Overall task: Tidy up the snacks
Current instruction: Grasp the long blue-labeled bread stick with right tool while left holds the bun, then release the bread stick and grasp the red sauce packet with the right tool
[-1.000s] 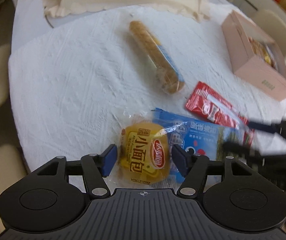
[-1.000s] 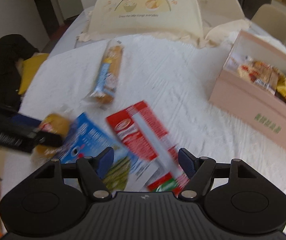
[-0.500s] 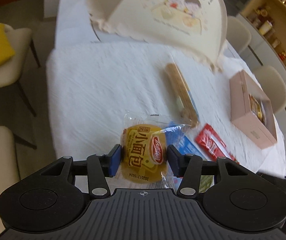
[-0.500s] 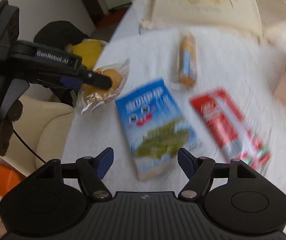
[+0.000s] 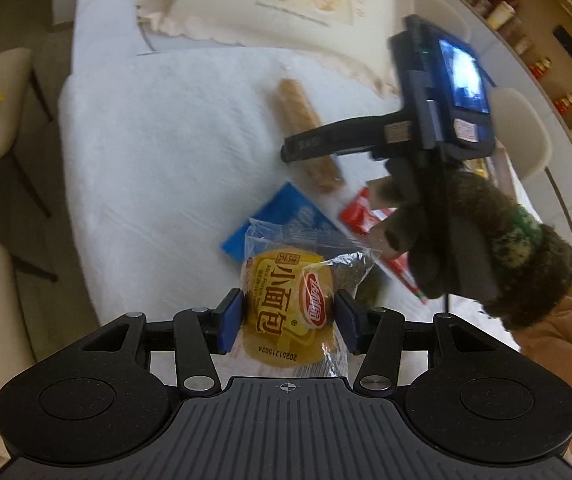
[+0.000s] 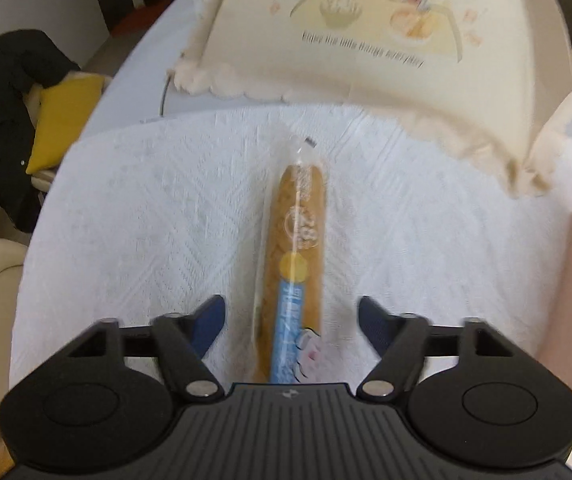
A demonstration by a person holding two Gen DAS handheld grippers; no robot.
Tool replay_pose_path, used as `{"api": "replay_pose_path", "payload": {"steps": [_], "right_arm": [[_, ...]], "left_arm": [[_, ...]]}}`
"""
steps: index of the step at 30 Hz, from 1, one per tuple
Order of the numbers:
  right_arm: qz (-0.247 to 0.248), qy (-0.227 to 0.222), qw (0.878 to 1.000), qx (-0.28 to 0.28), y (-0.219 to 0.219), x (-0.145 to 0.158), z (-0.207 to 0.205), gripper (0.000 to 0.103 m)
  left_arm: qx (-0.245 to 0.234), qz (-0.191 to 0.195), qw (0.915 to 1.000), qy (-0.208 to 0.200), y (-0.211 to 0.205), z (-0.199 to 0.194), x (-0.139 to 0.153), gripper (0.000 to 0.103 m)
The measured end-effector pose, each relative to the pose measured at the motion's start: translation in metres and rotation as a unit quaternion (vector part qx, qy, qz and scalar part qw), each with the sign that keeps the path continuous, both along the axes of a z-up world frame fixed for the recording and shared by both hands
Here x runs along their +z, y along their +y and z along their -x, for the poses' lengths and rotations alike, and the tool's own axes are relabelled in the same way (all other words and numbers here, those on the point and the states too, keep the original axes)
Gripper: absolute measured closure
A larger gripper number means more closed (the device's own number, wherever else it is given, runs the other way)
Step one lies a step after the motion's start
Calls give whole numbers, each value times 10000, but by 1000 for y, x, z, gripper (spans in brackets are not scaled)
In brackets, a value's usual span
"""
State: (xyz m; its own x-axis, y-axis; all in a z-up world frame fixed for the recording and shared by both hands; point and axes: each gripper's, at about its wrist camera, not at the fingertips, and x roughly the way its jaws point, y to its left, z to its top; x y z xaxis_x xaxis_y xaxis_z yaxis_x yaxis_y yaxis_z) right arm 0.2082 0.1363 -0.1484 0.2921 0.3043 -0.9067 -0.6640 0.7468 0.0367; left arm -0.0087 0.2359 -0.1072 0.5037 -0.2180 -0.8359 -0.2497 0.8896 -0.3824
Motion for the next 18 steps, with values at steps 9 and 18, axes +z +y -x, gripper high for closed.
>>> {"api": "replay_pose_path", "payload": {"steps": [9,18], "right_arm": [[-42,171,9995,-249,-91,20,29,71],[-68,189,9950,-974,-217,24,74,69]], "left_arm": [[-647,1049,9920,264,-31,-10,-26,48],[-1315,997,9842,644,-84,-31,-49,48]]}}
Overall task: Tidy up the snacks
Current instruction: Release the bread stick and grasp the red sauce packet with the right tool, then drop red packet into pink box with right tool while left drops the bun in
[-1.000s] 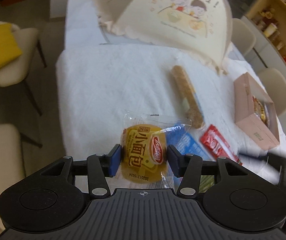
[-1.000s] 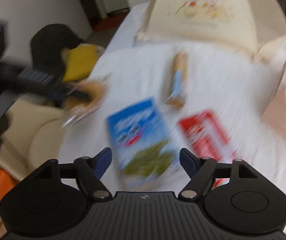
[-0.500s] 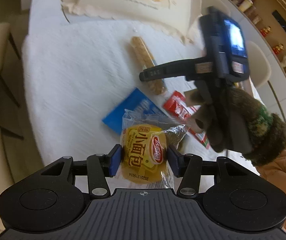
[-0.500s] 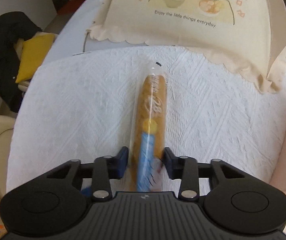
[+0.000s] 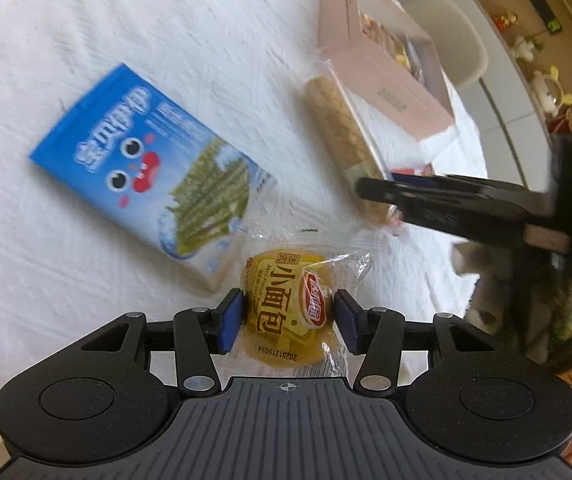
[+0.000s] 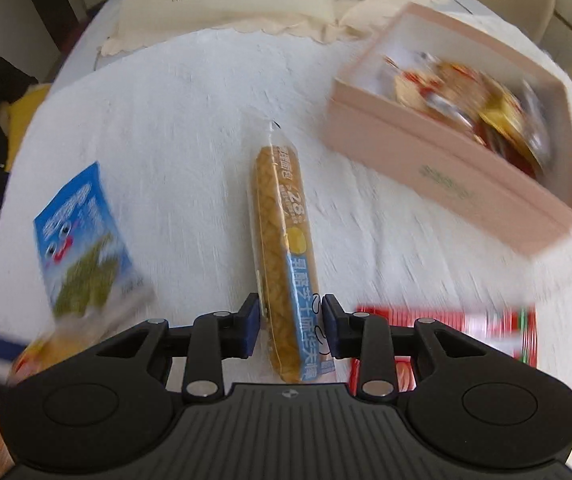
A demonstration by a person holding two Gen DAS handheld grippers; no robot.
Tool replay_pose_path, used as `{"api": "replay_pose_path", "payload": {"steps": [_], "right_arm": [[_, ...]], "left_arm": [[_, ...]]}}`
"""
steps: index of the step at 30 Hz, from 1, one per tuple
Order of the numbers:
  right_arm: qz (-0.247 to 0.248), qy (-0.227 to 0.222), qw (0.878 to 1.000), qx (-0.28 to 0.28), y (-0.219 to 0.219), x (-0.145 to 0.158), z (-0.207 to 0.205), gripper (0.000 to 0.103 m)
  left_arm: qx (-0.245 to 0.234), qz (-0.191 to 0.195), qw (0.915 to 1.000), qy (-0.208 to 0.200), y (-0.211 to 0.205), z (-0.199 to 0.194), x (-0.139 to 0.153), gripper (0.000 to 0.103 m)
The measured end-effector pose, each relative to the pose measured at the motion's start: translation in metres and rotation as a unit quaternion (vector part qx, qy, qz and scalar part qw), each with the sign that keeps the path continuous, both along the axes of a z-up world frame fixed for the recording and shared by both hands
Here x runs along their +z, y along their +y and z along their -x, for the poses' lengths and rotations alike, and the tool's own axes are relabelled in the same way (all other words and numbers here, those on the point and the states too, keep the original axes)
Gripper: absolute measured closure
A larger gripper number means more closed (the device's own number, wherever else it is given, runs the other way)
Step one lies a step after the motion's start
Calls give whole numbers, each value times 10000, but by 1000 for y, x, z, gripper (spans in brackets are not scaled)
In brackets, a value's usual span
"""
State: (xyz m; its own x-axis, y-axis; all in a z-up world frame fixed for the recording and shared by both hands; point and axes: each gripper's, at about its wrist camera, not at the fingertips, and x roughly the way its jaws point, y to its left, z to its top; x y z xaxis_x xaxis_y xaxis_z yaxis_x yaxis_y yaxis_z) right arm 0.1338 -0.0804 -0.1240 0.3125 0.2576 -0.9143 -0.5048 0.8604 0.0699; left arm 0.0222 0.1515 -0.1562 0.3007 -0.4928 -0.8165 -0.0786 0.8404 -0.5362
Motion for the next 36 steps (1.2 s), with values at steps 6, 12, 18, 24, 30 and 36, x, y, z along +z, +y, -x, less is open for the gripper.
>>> {"api": "replay_pose_path", "payload": {"steps": [6,12,18,24,30,36], "right_arm": [[-235,-623,9975,-241,-38,17,24,31],[-791,31,9656,-2476,-107,-6,7,26],[-1009,142,9268,-3614,-97,-31,-26,17],[259,-753,9449,-3175,-47,-50,-50,3],[-50,-619,9635,-2604,-87,-35,-26,43],[-467,-572,9717,-2246,-124,15,2,87]], "left_arm": [[152,-368,9992,39,1,-4,2,48],[746,-466,9961,40,20,-9,6,48],[762,-480,9959,5,20,-6,13,48],[570,-420,9975,-24,7,-6,16,48],[272,-556,9975,-335,-13,-17,30,48],[-205,-517,9923,-1104,-52,-42,71,48]]}}
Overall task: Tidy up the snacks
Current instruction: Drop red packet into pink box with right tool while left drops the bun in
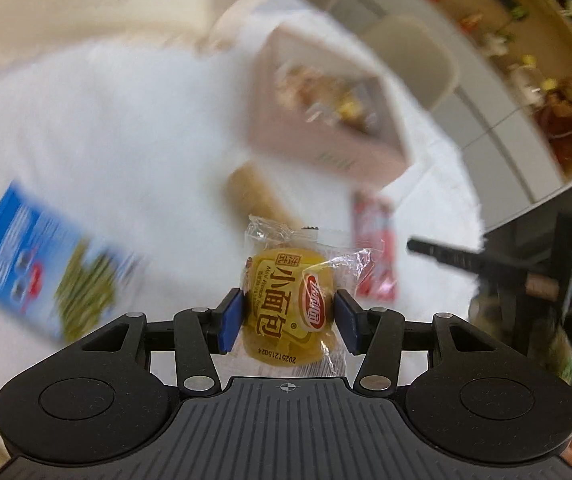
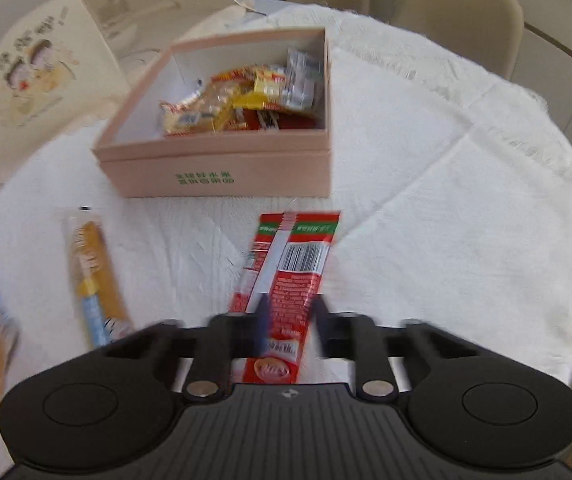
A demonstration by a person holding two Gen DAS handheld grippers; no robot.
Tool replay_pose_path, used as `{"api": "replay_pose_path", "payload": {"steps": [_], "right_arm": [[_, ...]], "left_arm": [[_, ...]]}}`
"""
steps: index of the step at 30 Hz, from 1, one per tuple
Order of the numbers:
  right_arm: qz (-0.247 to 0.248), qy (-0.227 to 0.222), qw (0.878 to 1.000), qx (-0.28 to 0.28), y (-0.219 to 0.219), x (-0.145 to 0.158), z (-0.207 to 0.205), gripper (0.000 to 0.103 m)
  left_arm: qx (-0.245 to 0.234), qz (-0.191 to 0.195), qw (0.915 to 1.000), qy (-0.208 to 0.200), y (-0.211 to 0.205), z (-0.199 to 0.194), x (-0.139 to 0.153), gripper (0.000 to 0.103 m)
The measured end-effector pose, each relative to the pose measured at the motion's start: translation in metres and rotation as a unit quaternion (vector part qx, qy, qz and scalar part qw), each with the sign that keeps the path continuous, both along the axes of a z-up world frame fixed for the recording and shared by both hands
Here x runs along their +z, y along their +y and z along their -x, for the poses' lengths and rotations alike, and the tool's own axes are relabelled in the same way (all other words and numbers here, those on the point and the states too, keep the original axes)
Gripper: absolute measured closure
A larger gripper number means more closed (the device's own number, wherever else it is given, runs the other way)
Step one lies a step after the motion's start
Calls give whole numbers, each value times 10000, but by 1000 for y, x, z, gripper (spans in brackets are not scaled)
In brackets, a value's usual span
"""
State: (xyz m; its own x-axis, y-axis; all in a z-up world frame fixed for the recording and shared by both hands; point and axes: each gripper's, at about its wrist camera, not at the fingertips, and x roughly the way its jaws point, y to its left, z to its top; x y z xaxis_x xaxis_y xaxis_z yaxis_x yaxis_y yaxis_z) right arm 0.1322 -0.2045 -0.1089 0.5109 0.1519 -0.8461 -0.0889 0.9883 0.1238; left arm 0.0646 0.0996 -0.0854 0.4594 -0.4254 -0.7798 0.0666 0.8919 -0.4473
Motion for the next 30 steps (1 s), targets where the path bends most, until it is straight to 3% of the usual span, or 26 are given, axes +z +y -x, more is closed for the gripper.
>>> {"api": "replay_pose_path", "payload": {"steps": [5,7,8,9,17,19,21,26,30], "right_arm": [[-122,-473,9982,337,-17,37,13,84],[-164,-390,9988,249,-21,33,10,59],[-181,-322,9993,114,-22,26,6,33],[-217,-275,9994,-51,-24,18,4,26],[-317,158,9991,-219,11,-44,-27,27],[-180,226,9995,-140,22,-53,-32,37],[290,108,9995,73,34,-51,-28,55],[-61,-197,9988,438,22,2,-1,58],[-291,-1073,9926,497,13,81,5,58]], "left_arm": [[-12,33,9980,-626,-18,-28,40,48],[67,-14,9980,-626,-24,-37,42,48],[108,-32,9982,-583,-24,-38,39,48],[148,-56,9986,-497,-25,-39,34,48],[291,-207,9988,322,-17,-22,-15,48],[291,-239,9986,374,-14,-19,-19,48],[286,-263,9985,374,-11,-19,-21,48],[298,15,9996,2,0,-23,0,48],[219,408,9959,-771,6,-52,48,48]]}}
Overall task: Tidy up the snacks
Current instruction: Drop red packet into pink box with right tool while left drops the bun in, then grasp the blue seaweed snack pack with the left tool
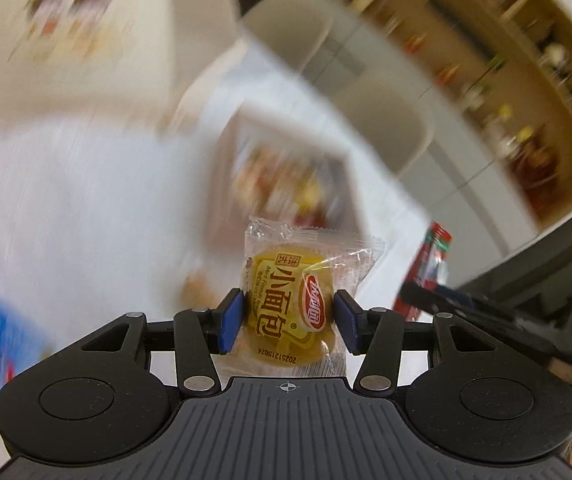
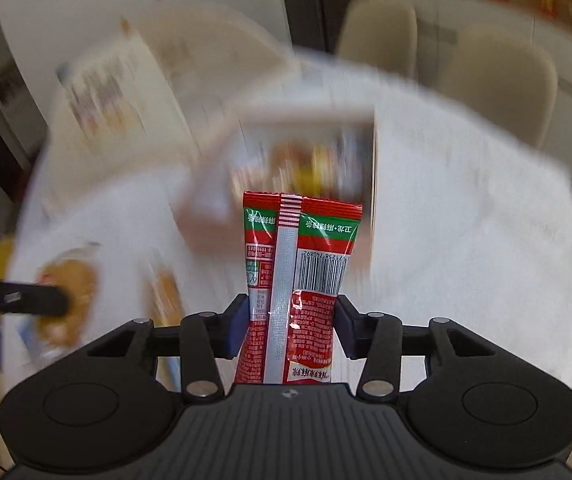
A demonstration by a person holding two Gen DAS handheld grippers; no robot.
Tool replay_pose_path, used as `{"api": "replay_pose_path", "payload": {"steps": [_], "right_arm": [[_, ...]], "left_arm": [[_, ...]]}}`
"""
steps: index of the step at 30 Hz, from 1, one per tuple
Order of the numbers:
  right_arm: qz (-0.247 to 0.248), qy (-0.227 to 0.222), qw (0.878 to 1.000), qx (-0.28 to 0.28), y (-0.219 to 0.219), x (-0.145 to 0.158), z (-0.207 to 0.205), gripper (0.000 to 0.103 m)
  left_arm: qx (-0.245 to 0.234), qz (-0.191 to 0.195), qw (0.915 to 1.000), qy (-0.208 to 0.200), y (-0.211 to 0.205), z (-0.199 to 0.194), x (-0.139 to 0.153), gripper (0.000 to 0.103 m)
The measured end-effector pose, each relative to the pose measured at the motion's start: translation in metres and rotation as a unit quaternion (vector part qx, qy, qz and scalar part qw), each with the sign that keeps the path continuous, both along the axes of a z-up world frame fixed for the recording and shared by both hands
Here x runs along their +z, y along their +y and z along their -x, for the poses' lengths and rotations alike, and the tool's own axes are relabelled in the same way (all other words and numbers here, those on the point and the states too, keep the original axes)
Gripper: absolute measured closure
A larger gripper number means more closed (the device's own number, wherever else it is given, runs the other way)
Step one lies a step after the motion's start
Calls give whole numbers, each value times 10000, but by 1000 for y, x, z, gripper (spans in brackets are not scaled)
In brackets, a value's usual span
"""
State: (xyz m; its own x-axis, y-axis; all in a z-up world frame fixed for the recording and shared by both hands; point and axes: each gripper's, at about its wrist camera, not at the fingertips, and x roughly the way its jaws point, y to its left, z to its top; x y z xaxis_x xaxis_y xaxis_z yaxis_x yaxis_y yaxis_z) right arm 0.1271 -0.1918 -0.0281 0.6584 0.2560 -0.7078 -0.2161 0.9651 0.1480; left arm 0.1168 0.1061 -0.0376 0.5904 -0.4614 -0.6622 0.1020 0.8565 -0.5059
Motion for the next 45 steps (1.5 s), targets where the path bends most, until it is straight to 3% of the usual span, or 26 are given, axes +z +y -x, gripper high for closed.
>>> {"api": "replay_pose_path", "payload": {"steps": [5,7,8,10,13,16,19,22,24,26,29,32,34,38,40,42,45], "right_arm": [[-179,-539,9983,-135,2,65,-48,57],[-176,-645,9976,-156,5,75,-74,46],[-104,-572,9981,-205,6,75,-88,36],[19,-472,9982,-359,4,71,-100,35],[143,-257,9985,-458,-3,51,-92,35],[325,86,9984,-449,-16,23,-76,35],[671,364,9963,-399,-22,-3,-64,35],[961,399,9943,-239,-24,-19,-56,35],[1156,371,9926,-39,-17,-27,-45,35],[1286,369,9908,195,-6,-35,-40,34],[1322,395,9887,579,14,-50,-29,34],[1129,560,9871,991,38,-62,-25,34],[1029,634,9850,1234,56,-68,-21,34],[846,697,9818,1553,90,-70,-10,34],[748,737,9804,1666,104,-69,-2,33],[703,792,9783,1780,117,-69,4,33],[750,832,9759,1875,131,-69,14,33]], "left_arm": [[-254,26,9956,-904,-16,-64,68,48],[-303,156,9945,-986,-26,-92,80,48],[-344,234,9953,-879,-31,-110,78,48],[-461,131,9982,-366,-43,-149,56,49],[-353,17,9977,571,-59,-193,-5,50],[-186,156,9977,637,-56,-193,-33,50],[-40,210,9981,574,-38,-173,-32,50],[230,25,9989,396,-4,-135,-24,50],[583,-197,9968,508,26,-102,-27,50],[1072,-378,9906,764,60,-62,-38,50],[2070,-451,9702,1175,113,4,-60,50],[3024,-22,9389,1642,158,65,-89,50],[3402,317,9216,1840,174,90,-107,50],[3659,940,9094,1742,185,107,-134,50],[3618,1064,9110,1667,181,96,-141,50],[3441,968,9203,1591,175,76,-144,50],[2718,620,9493,1456,155,37,-142,49]]}}
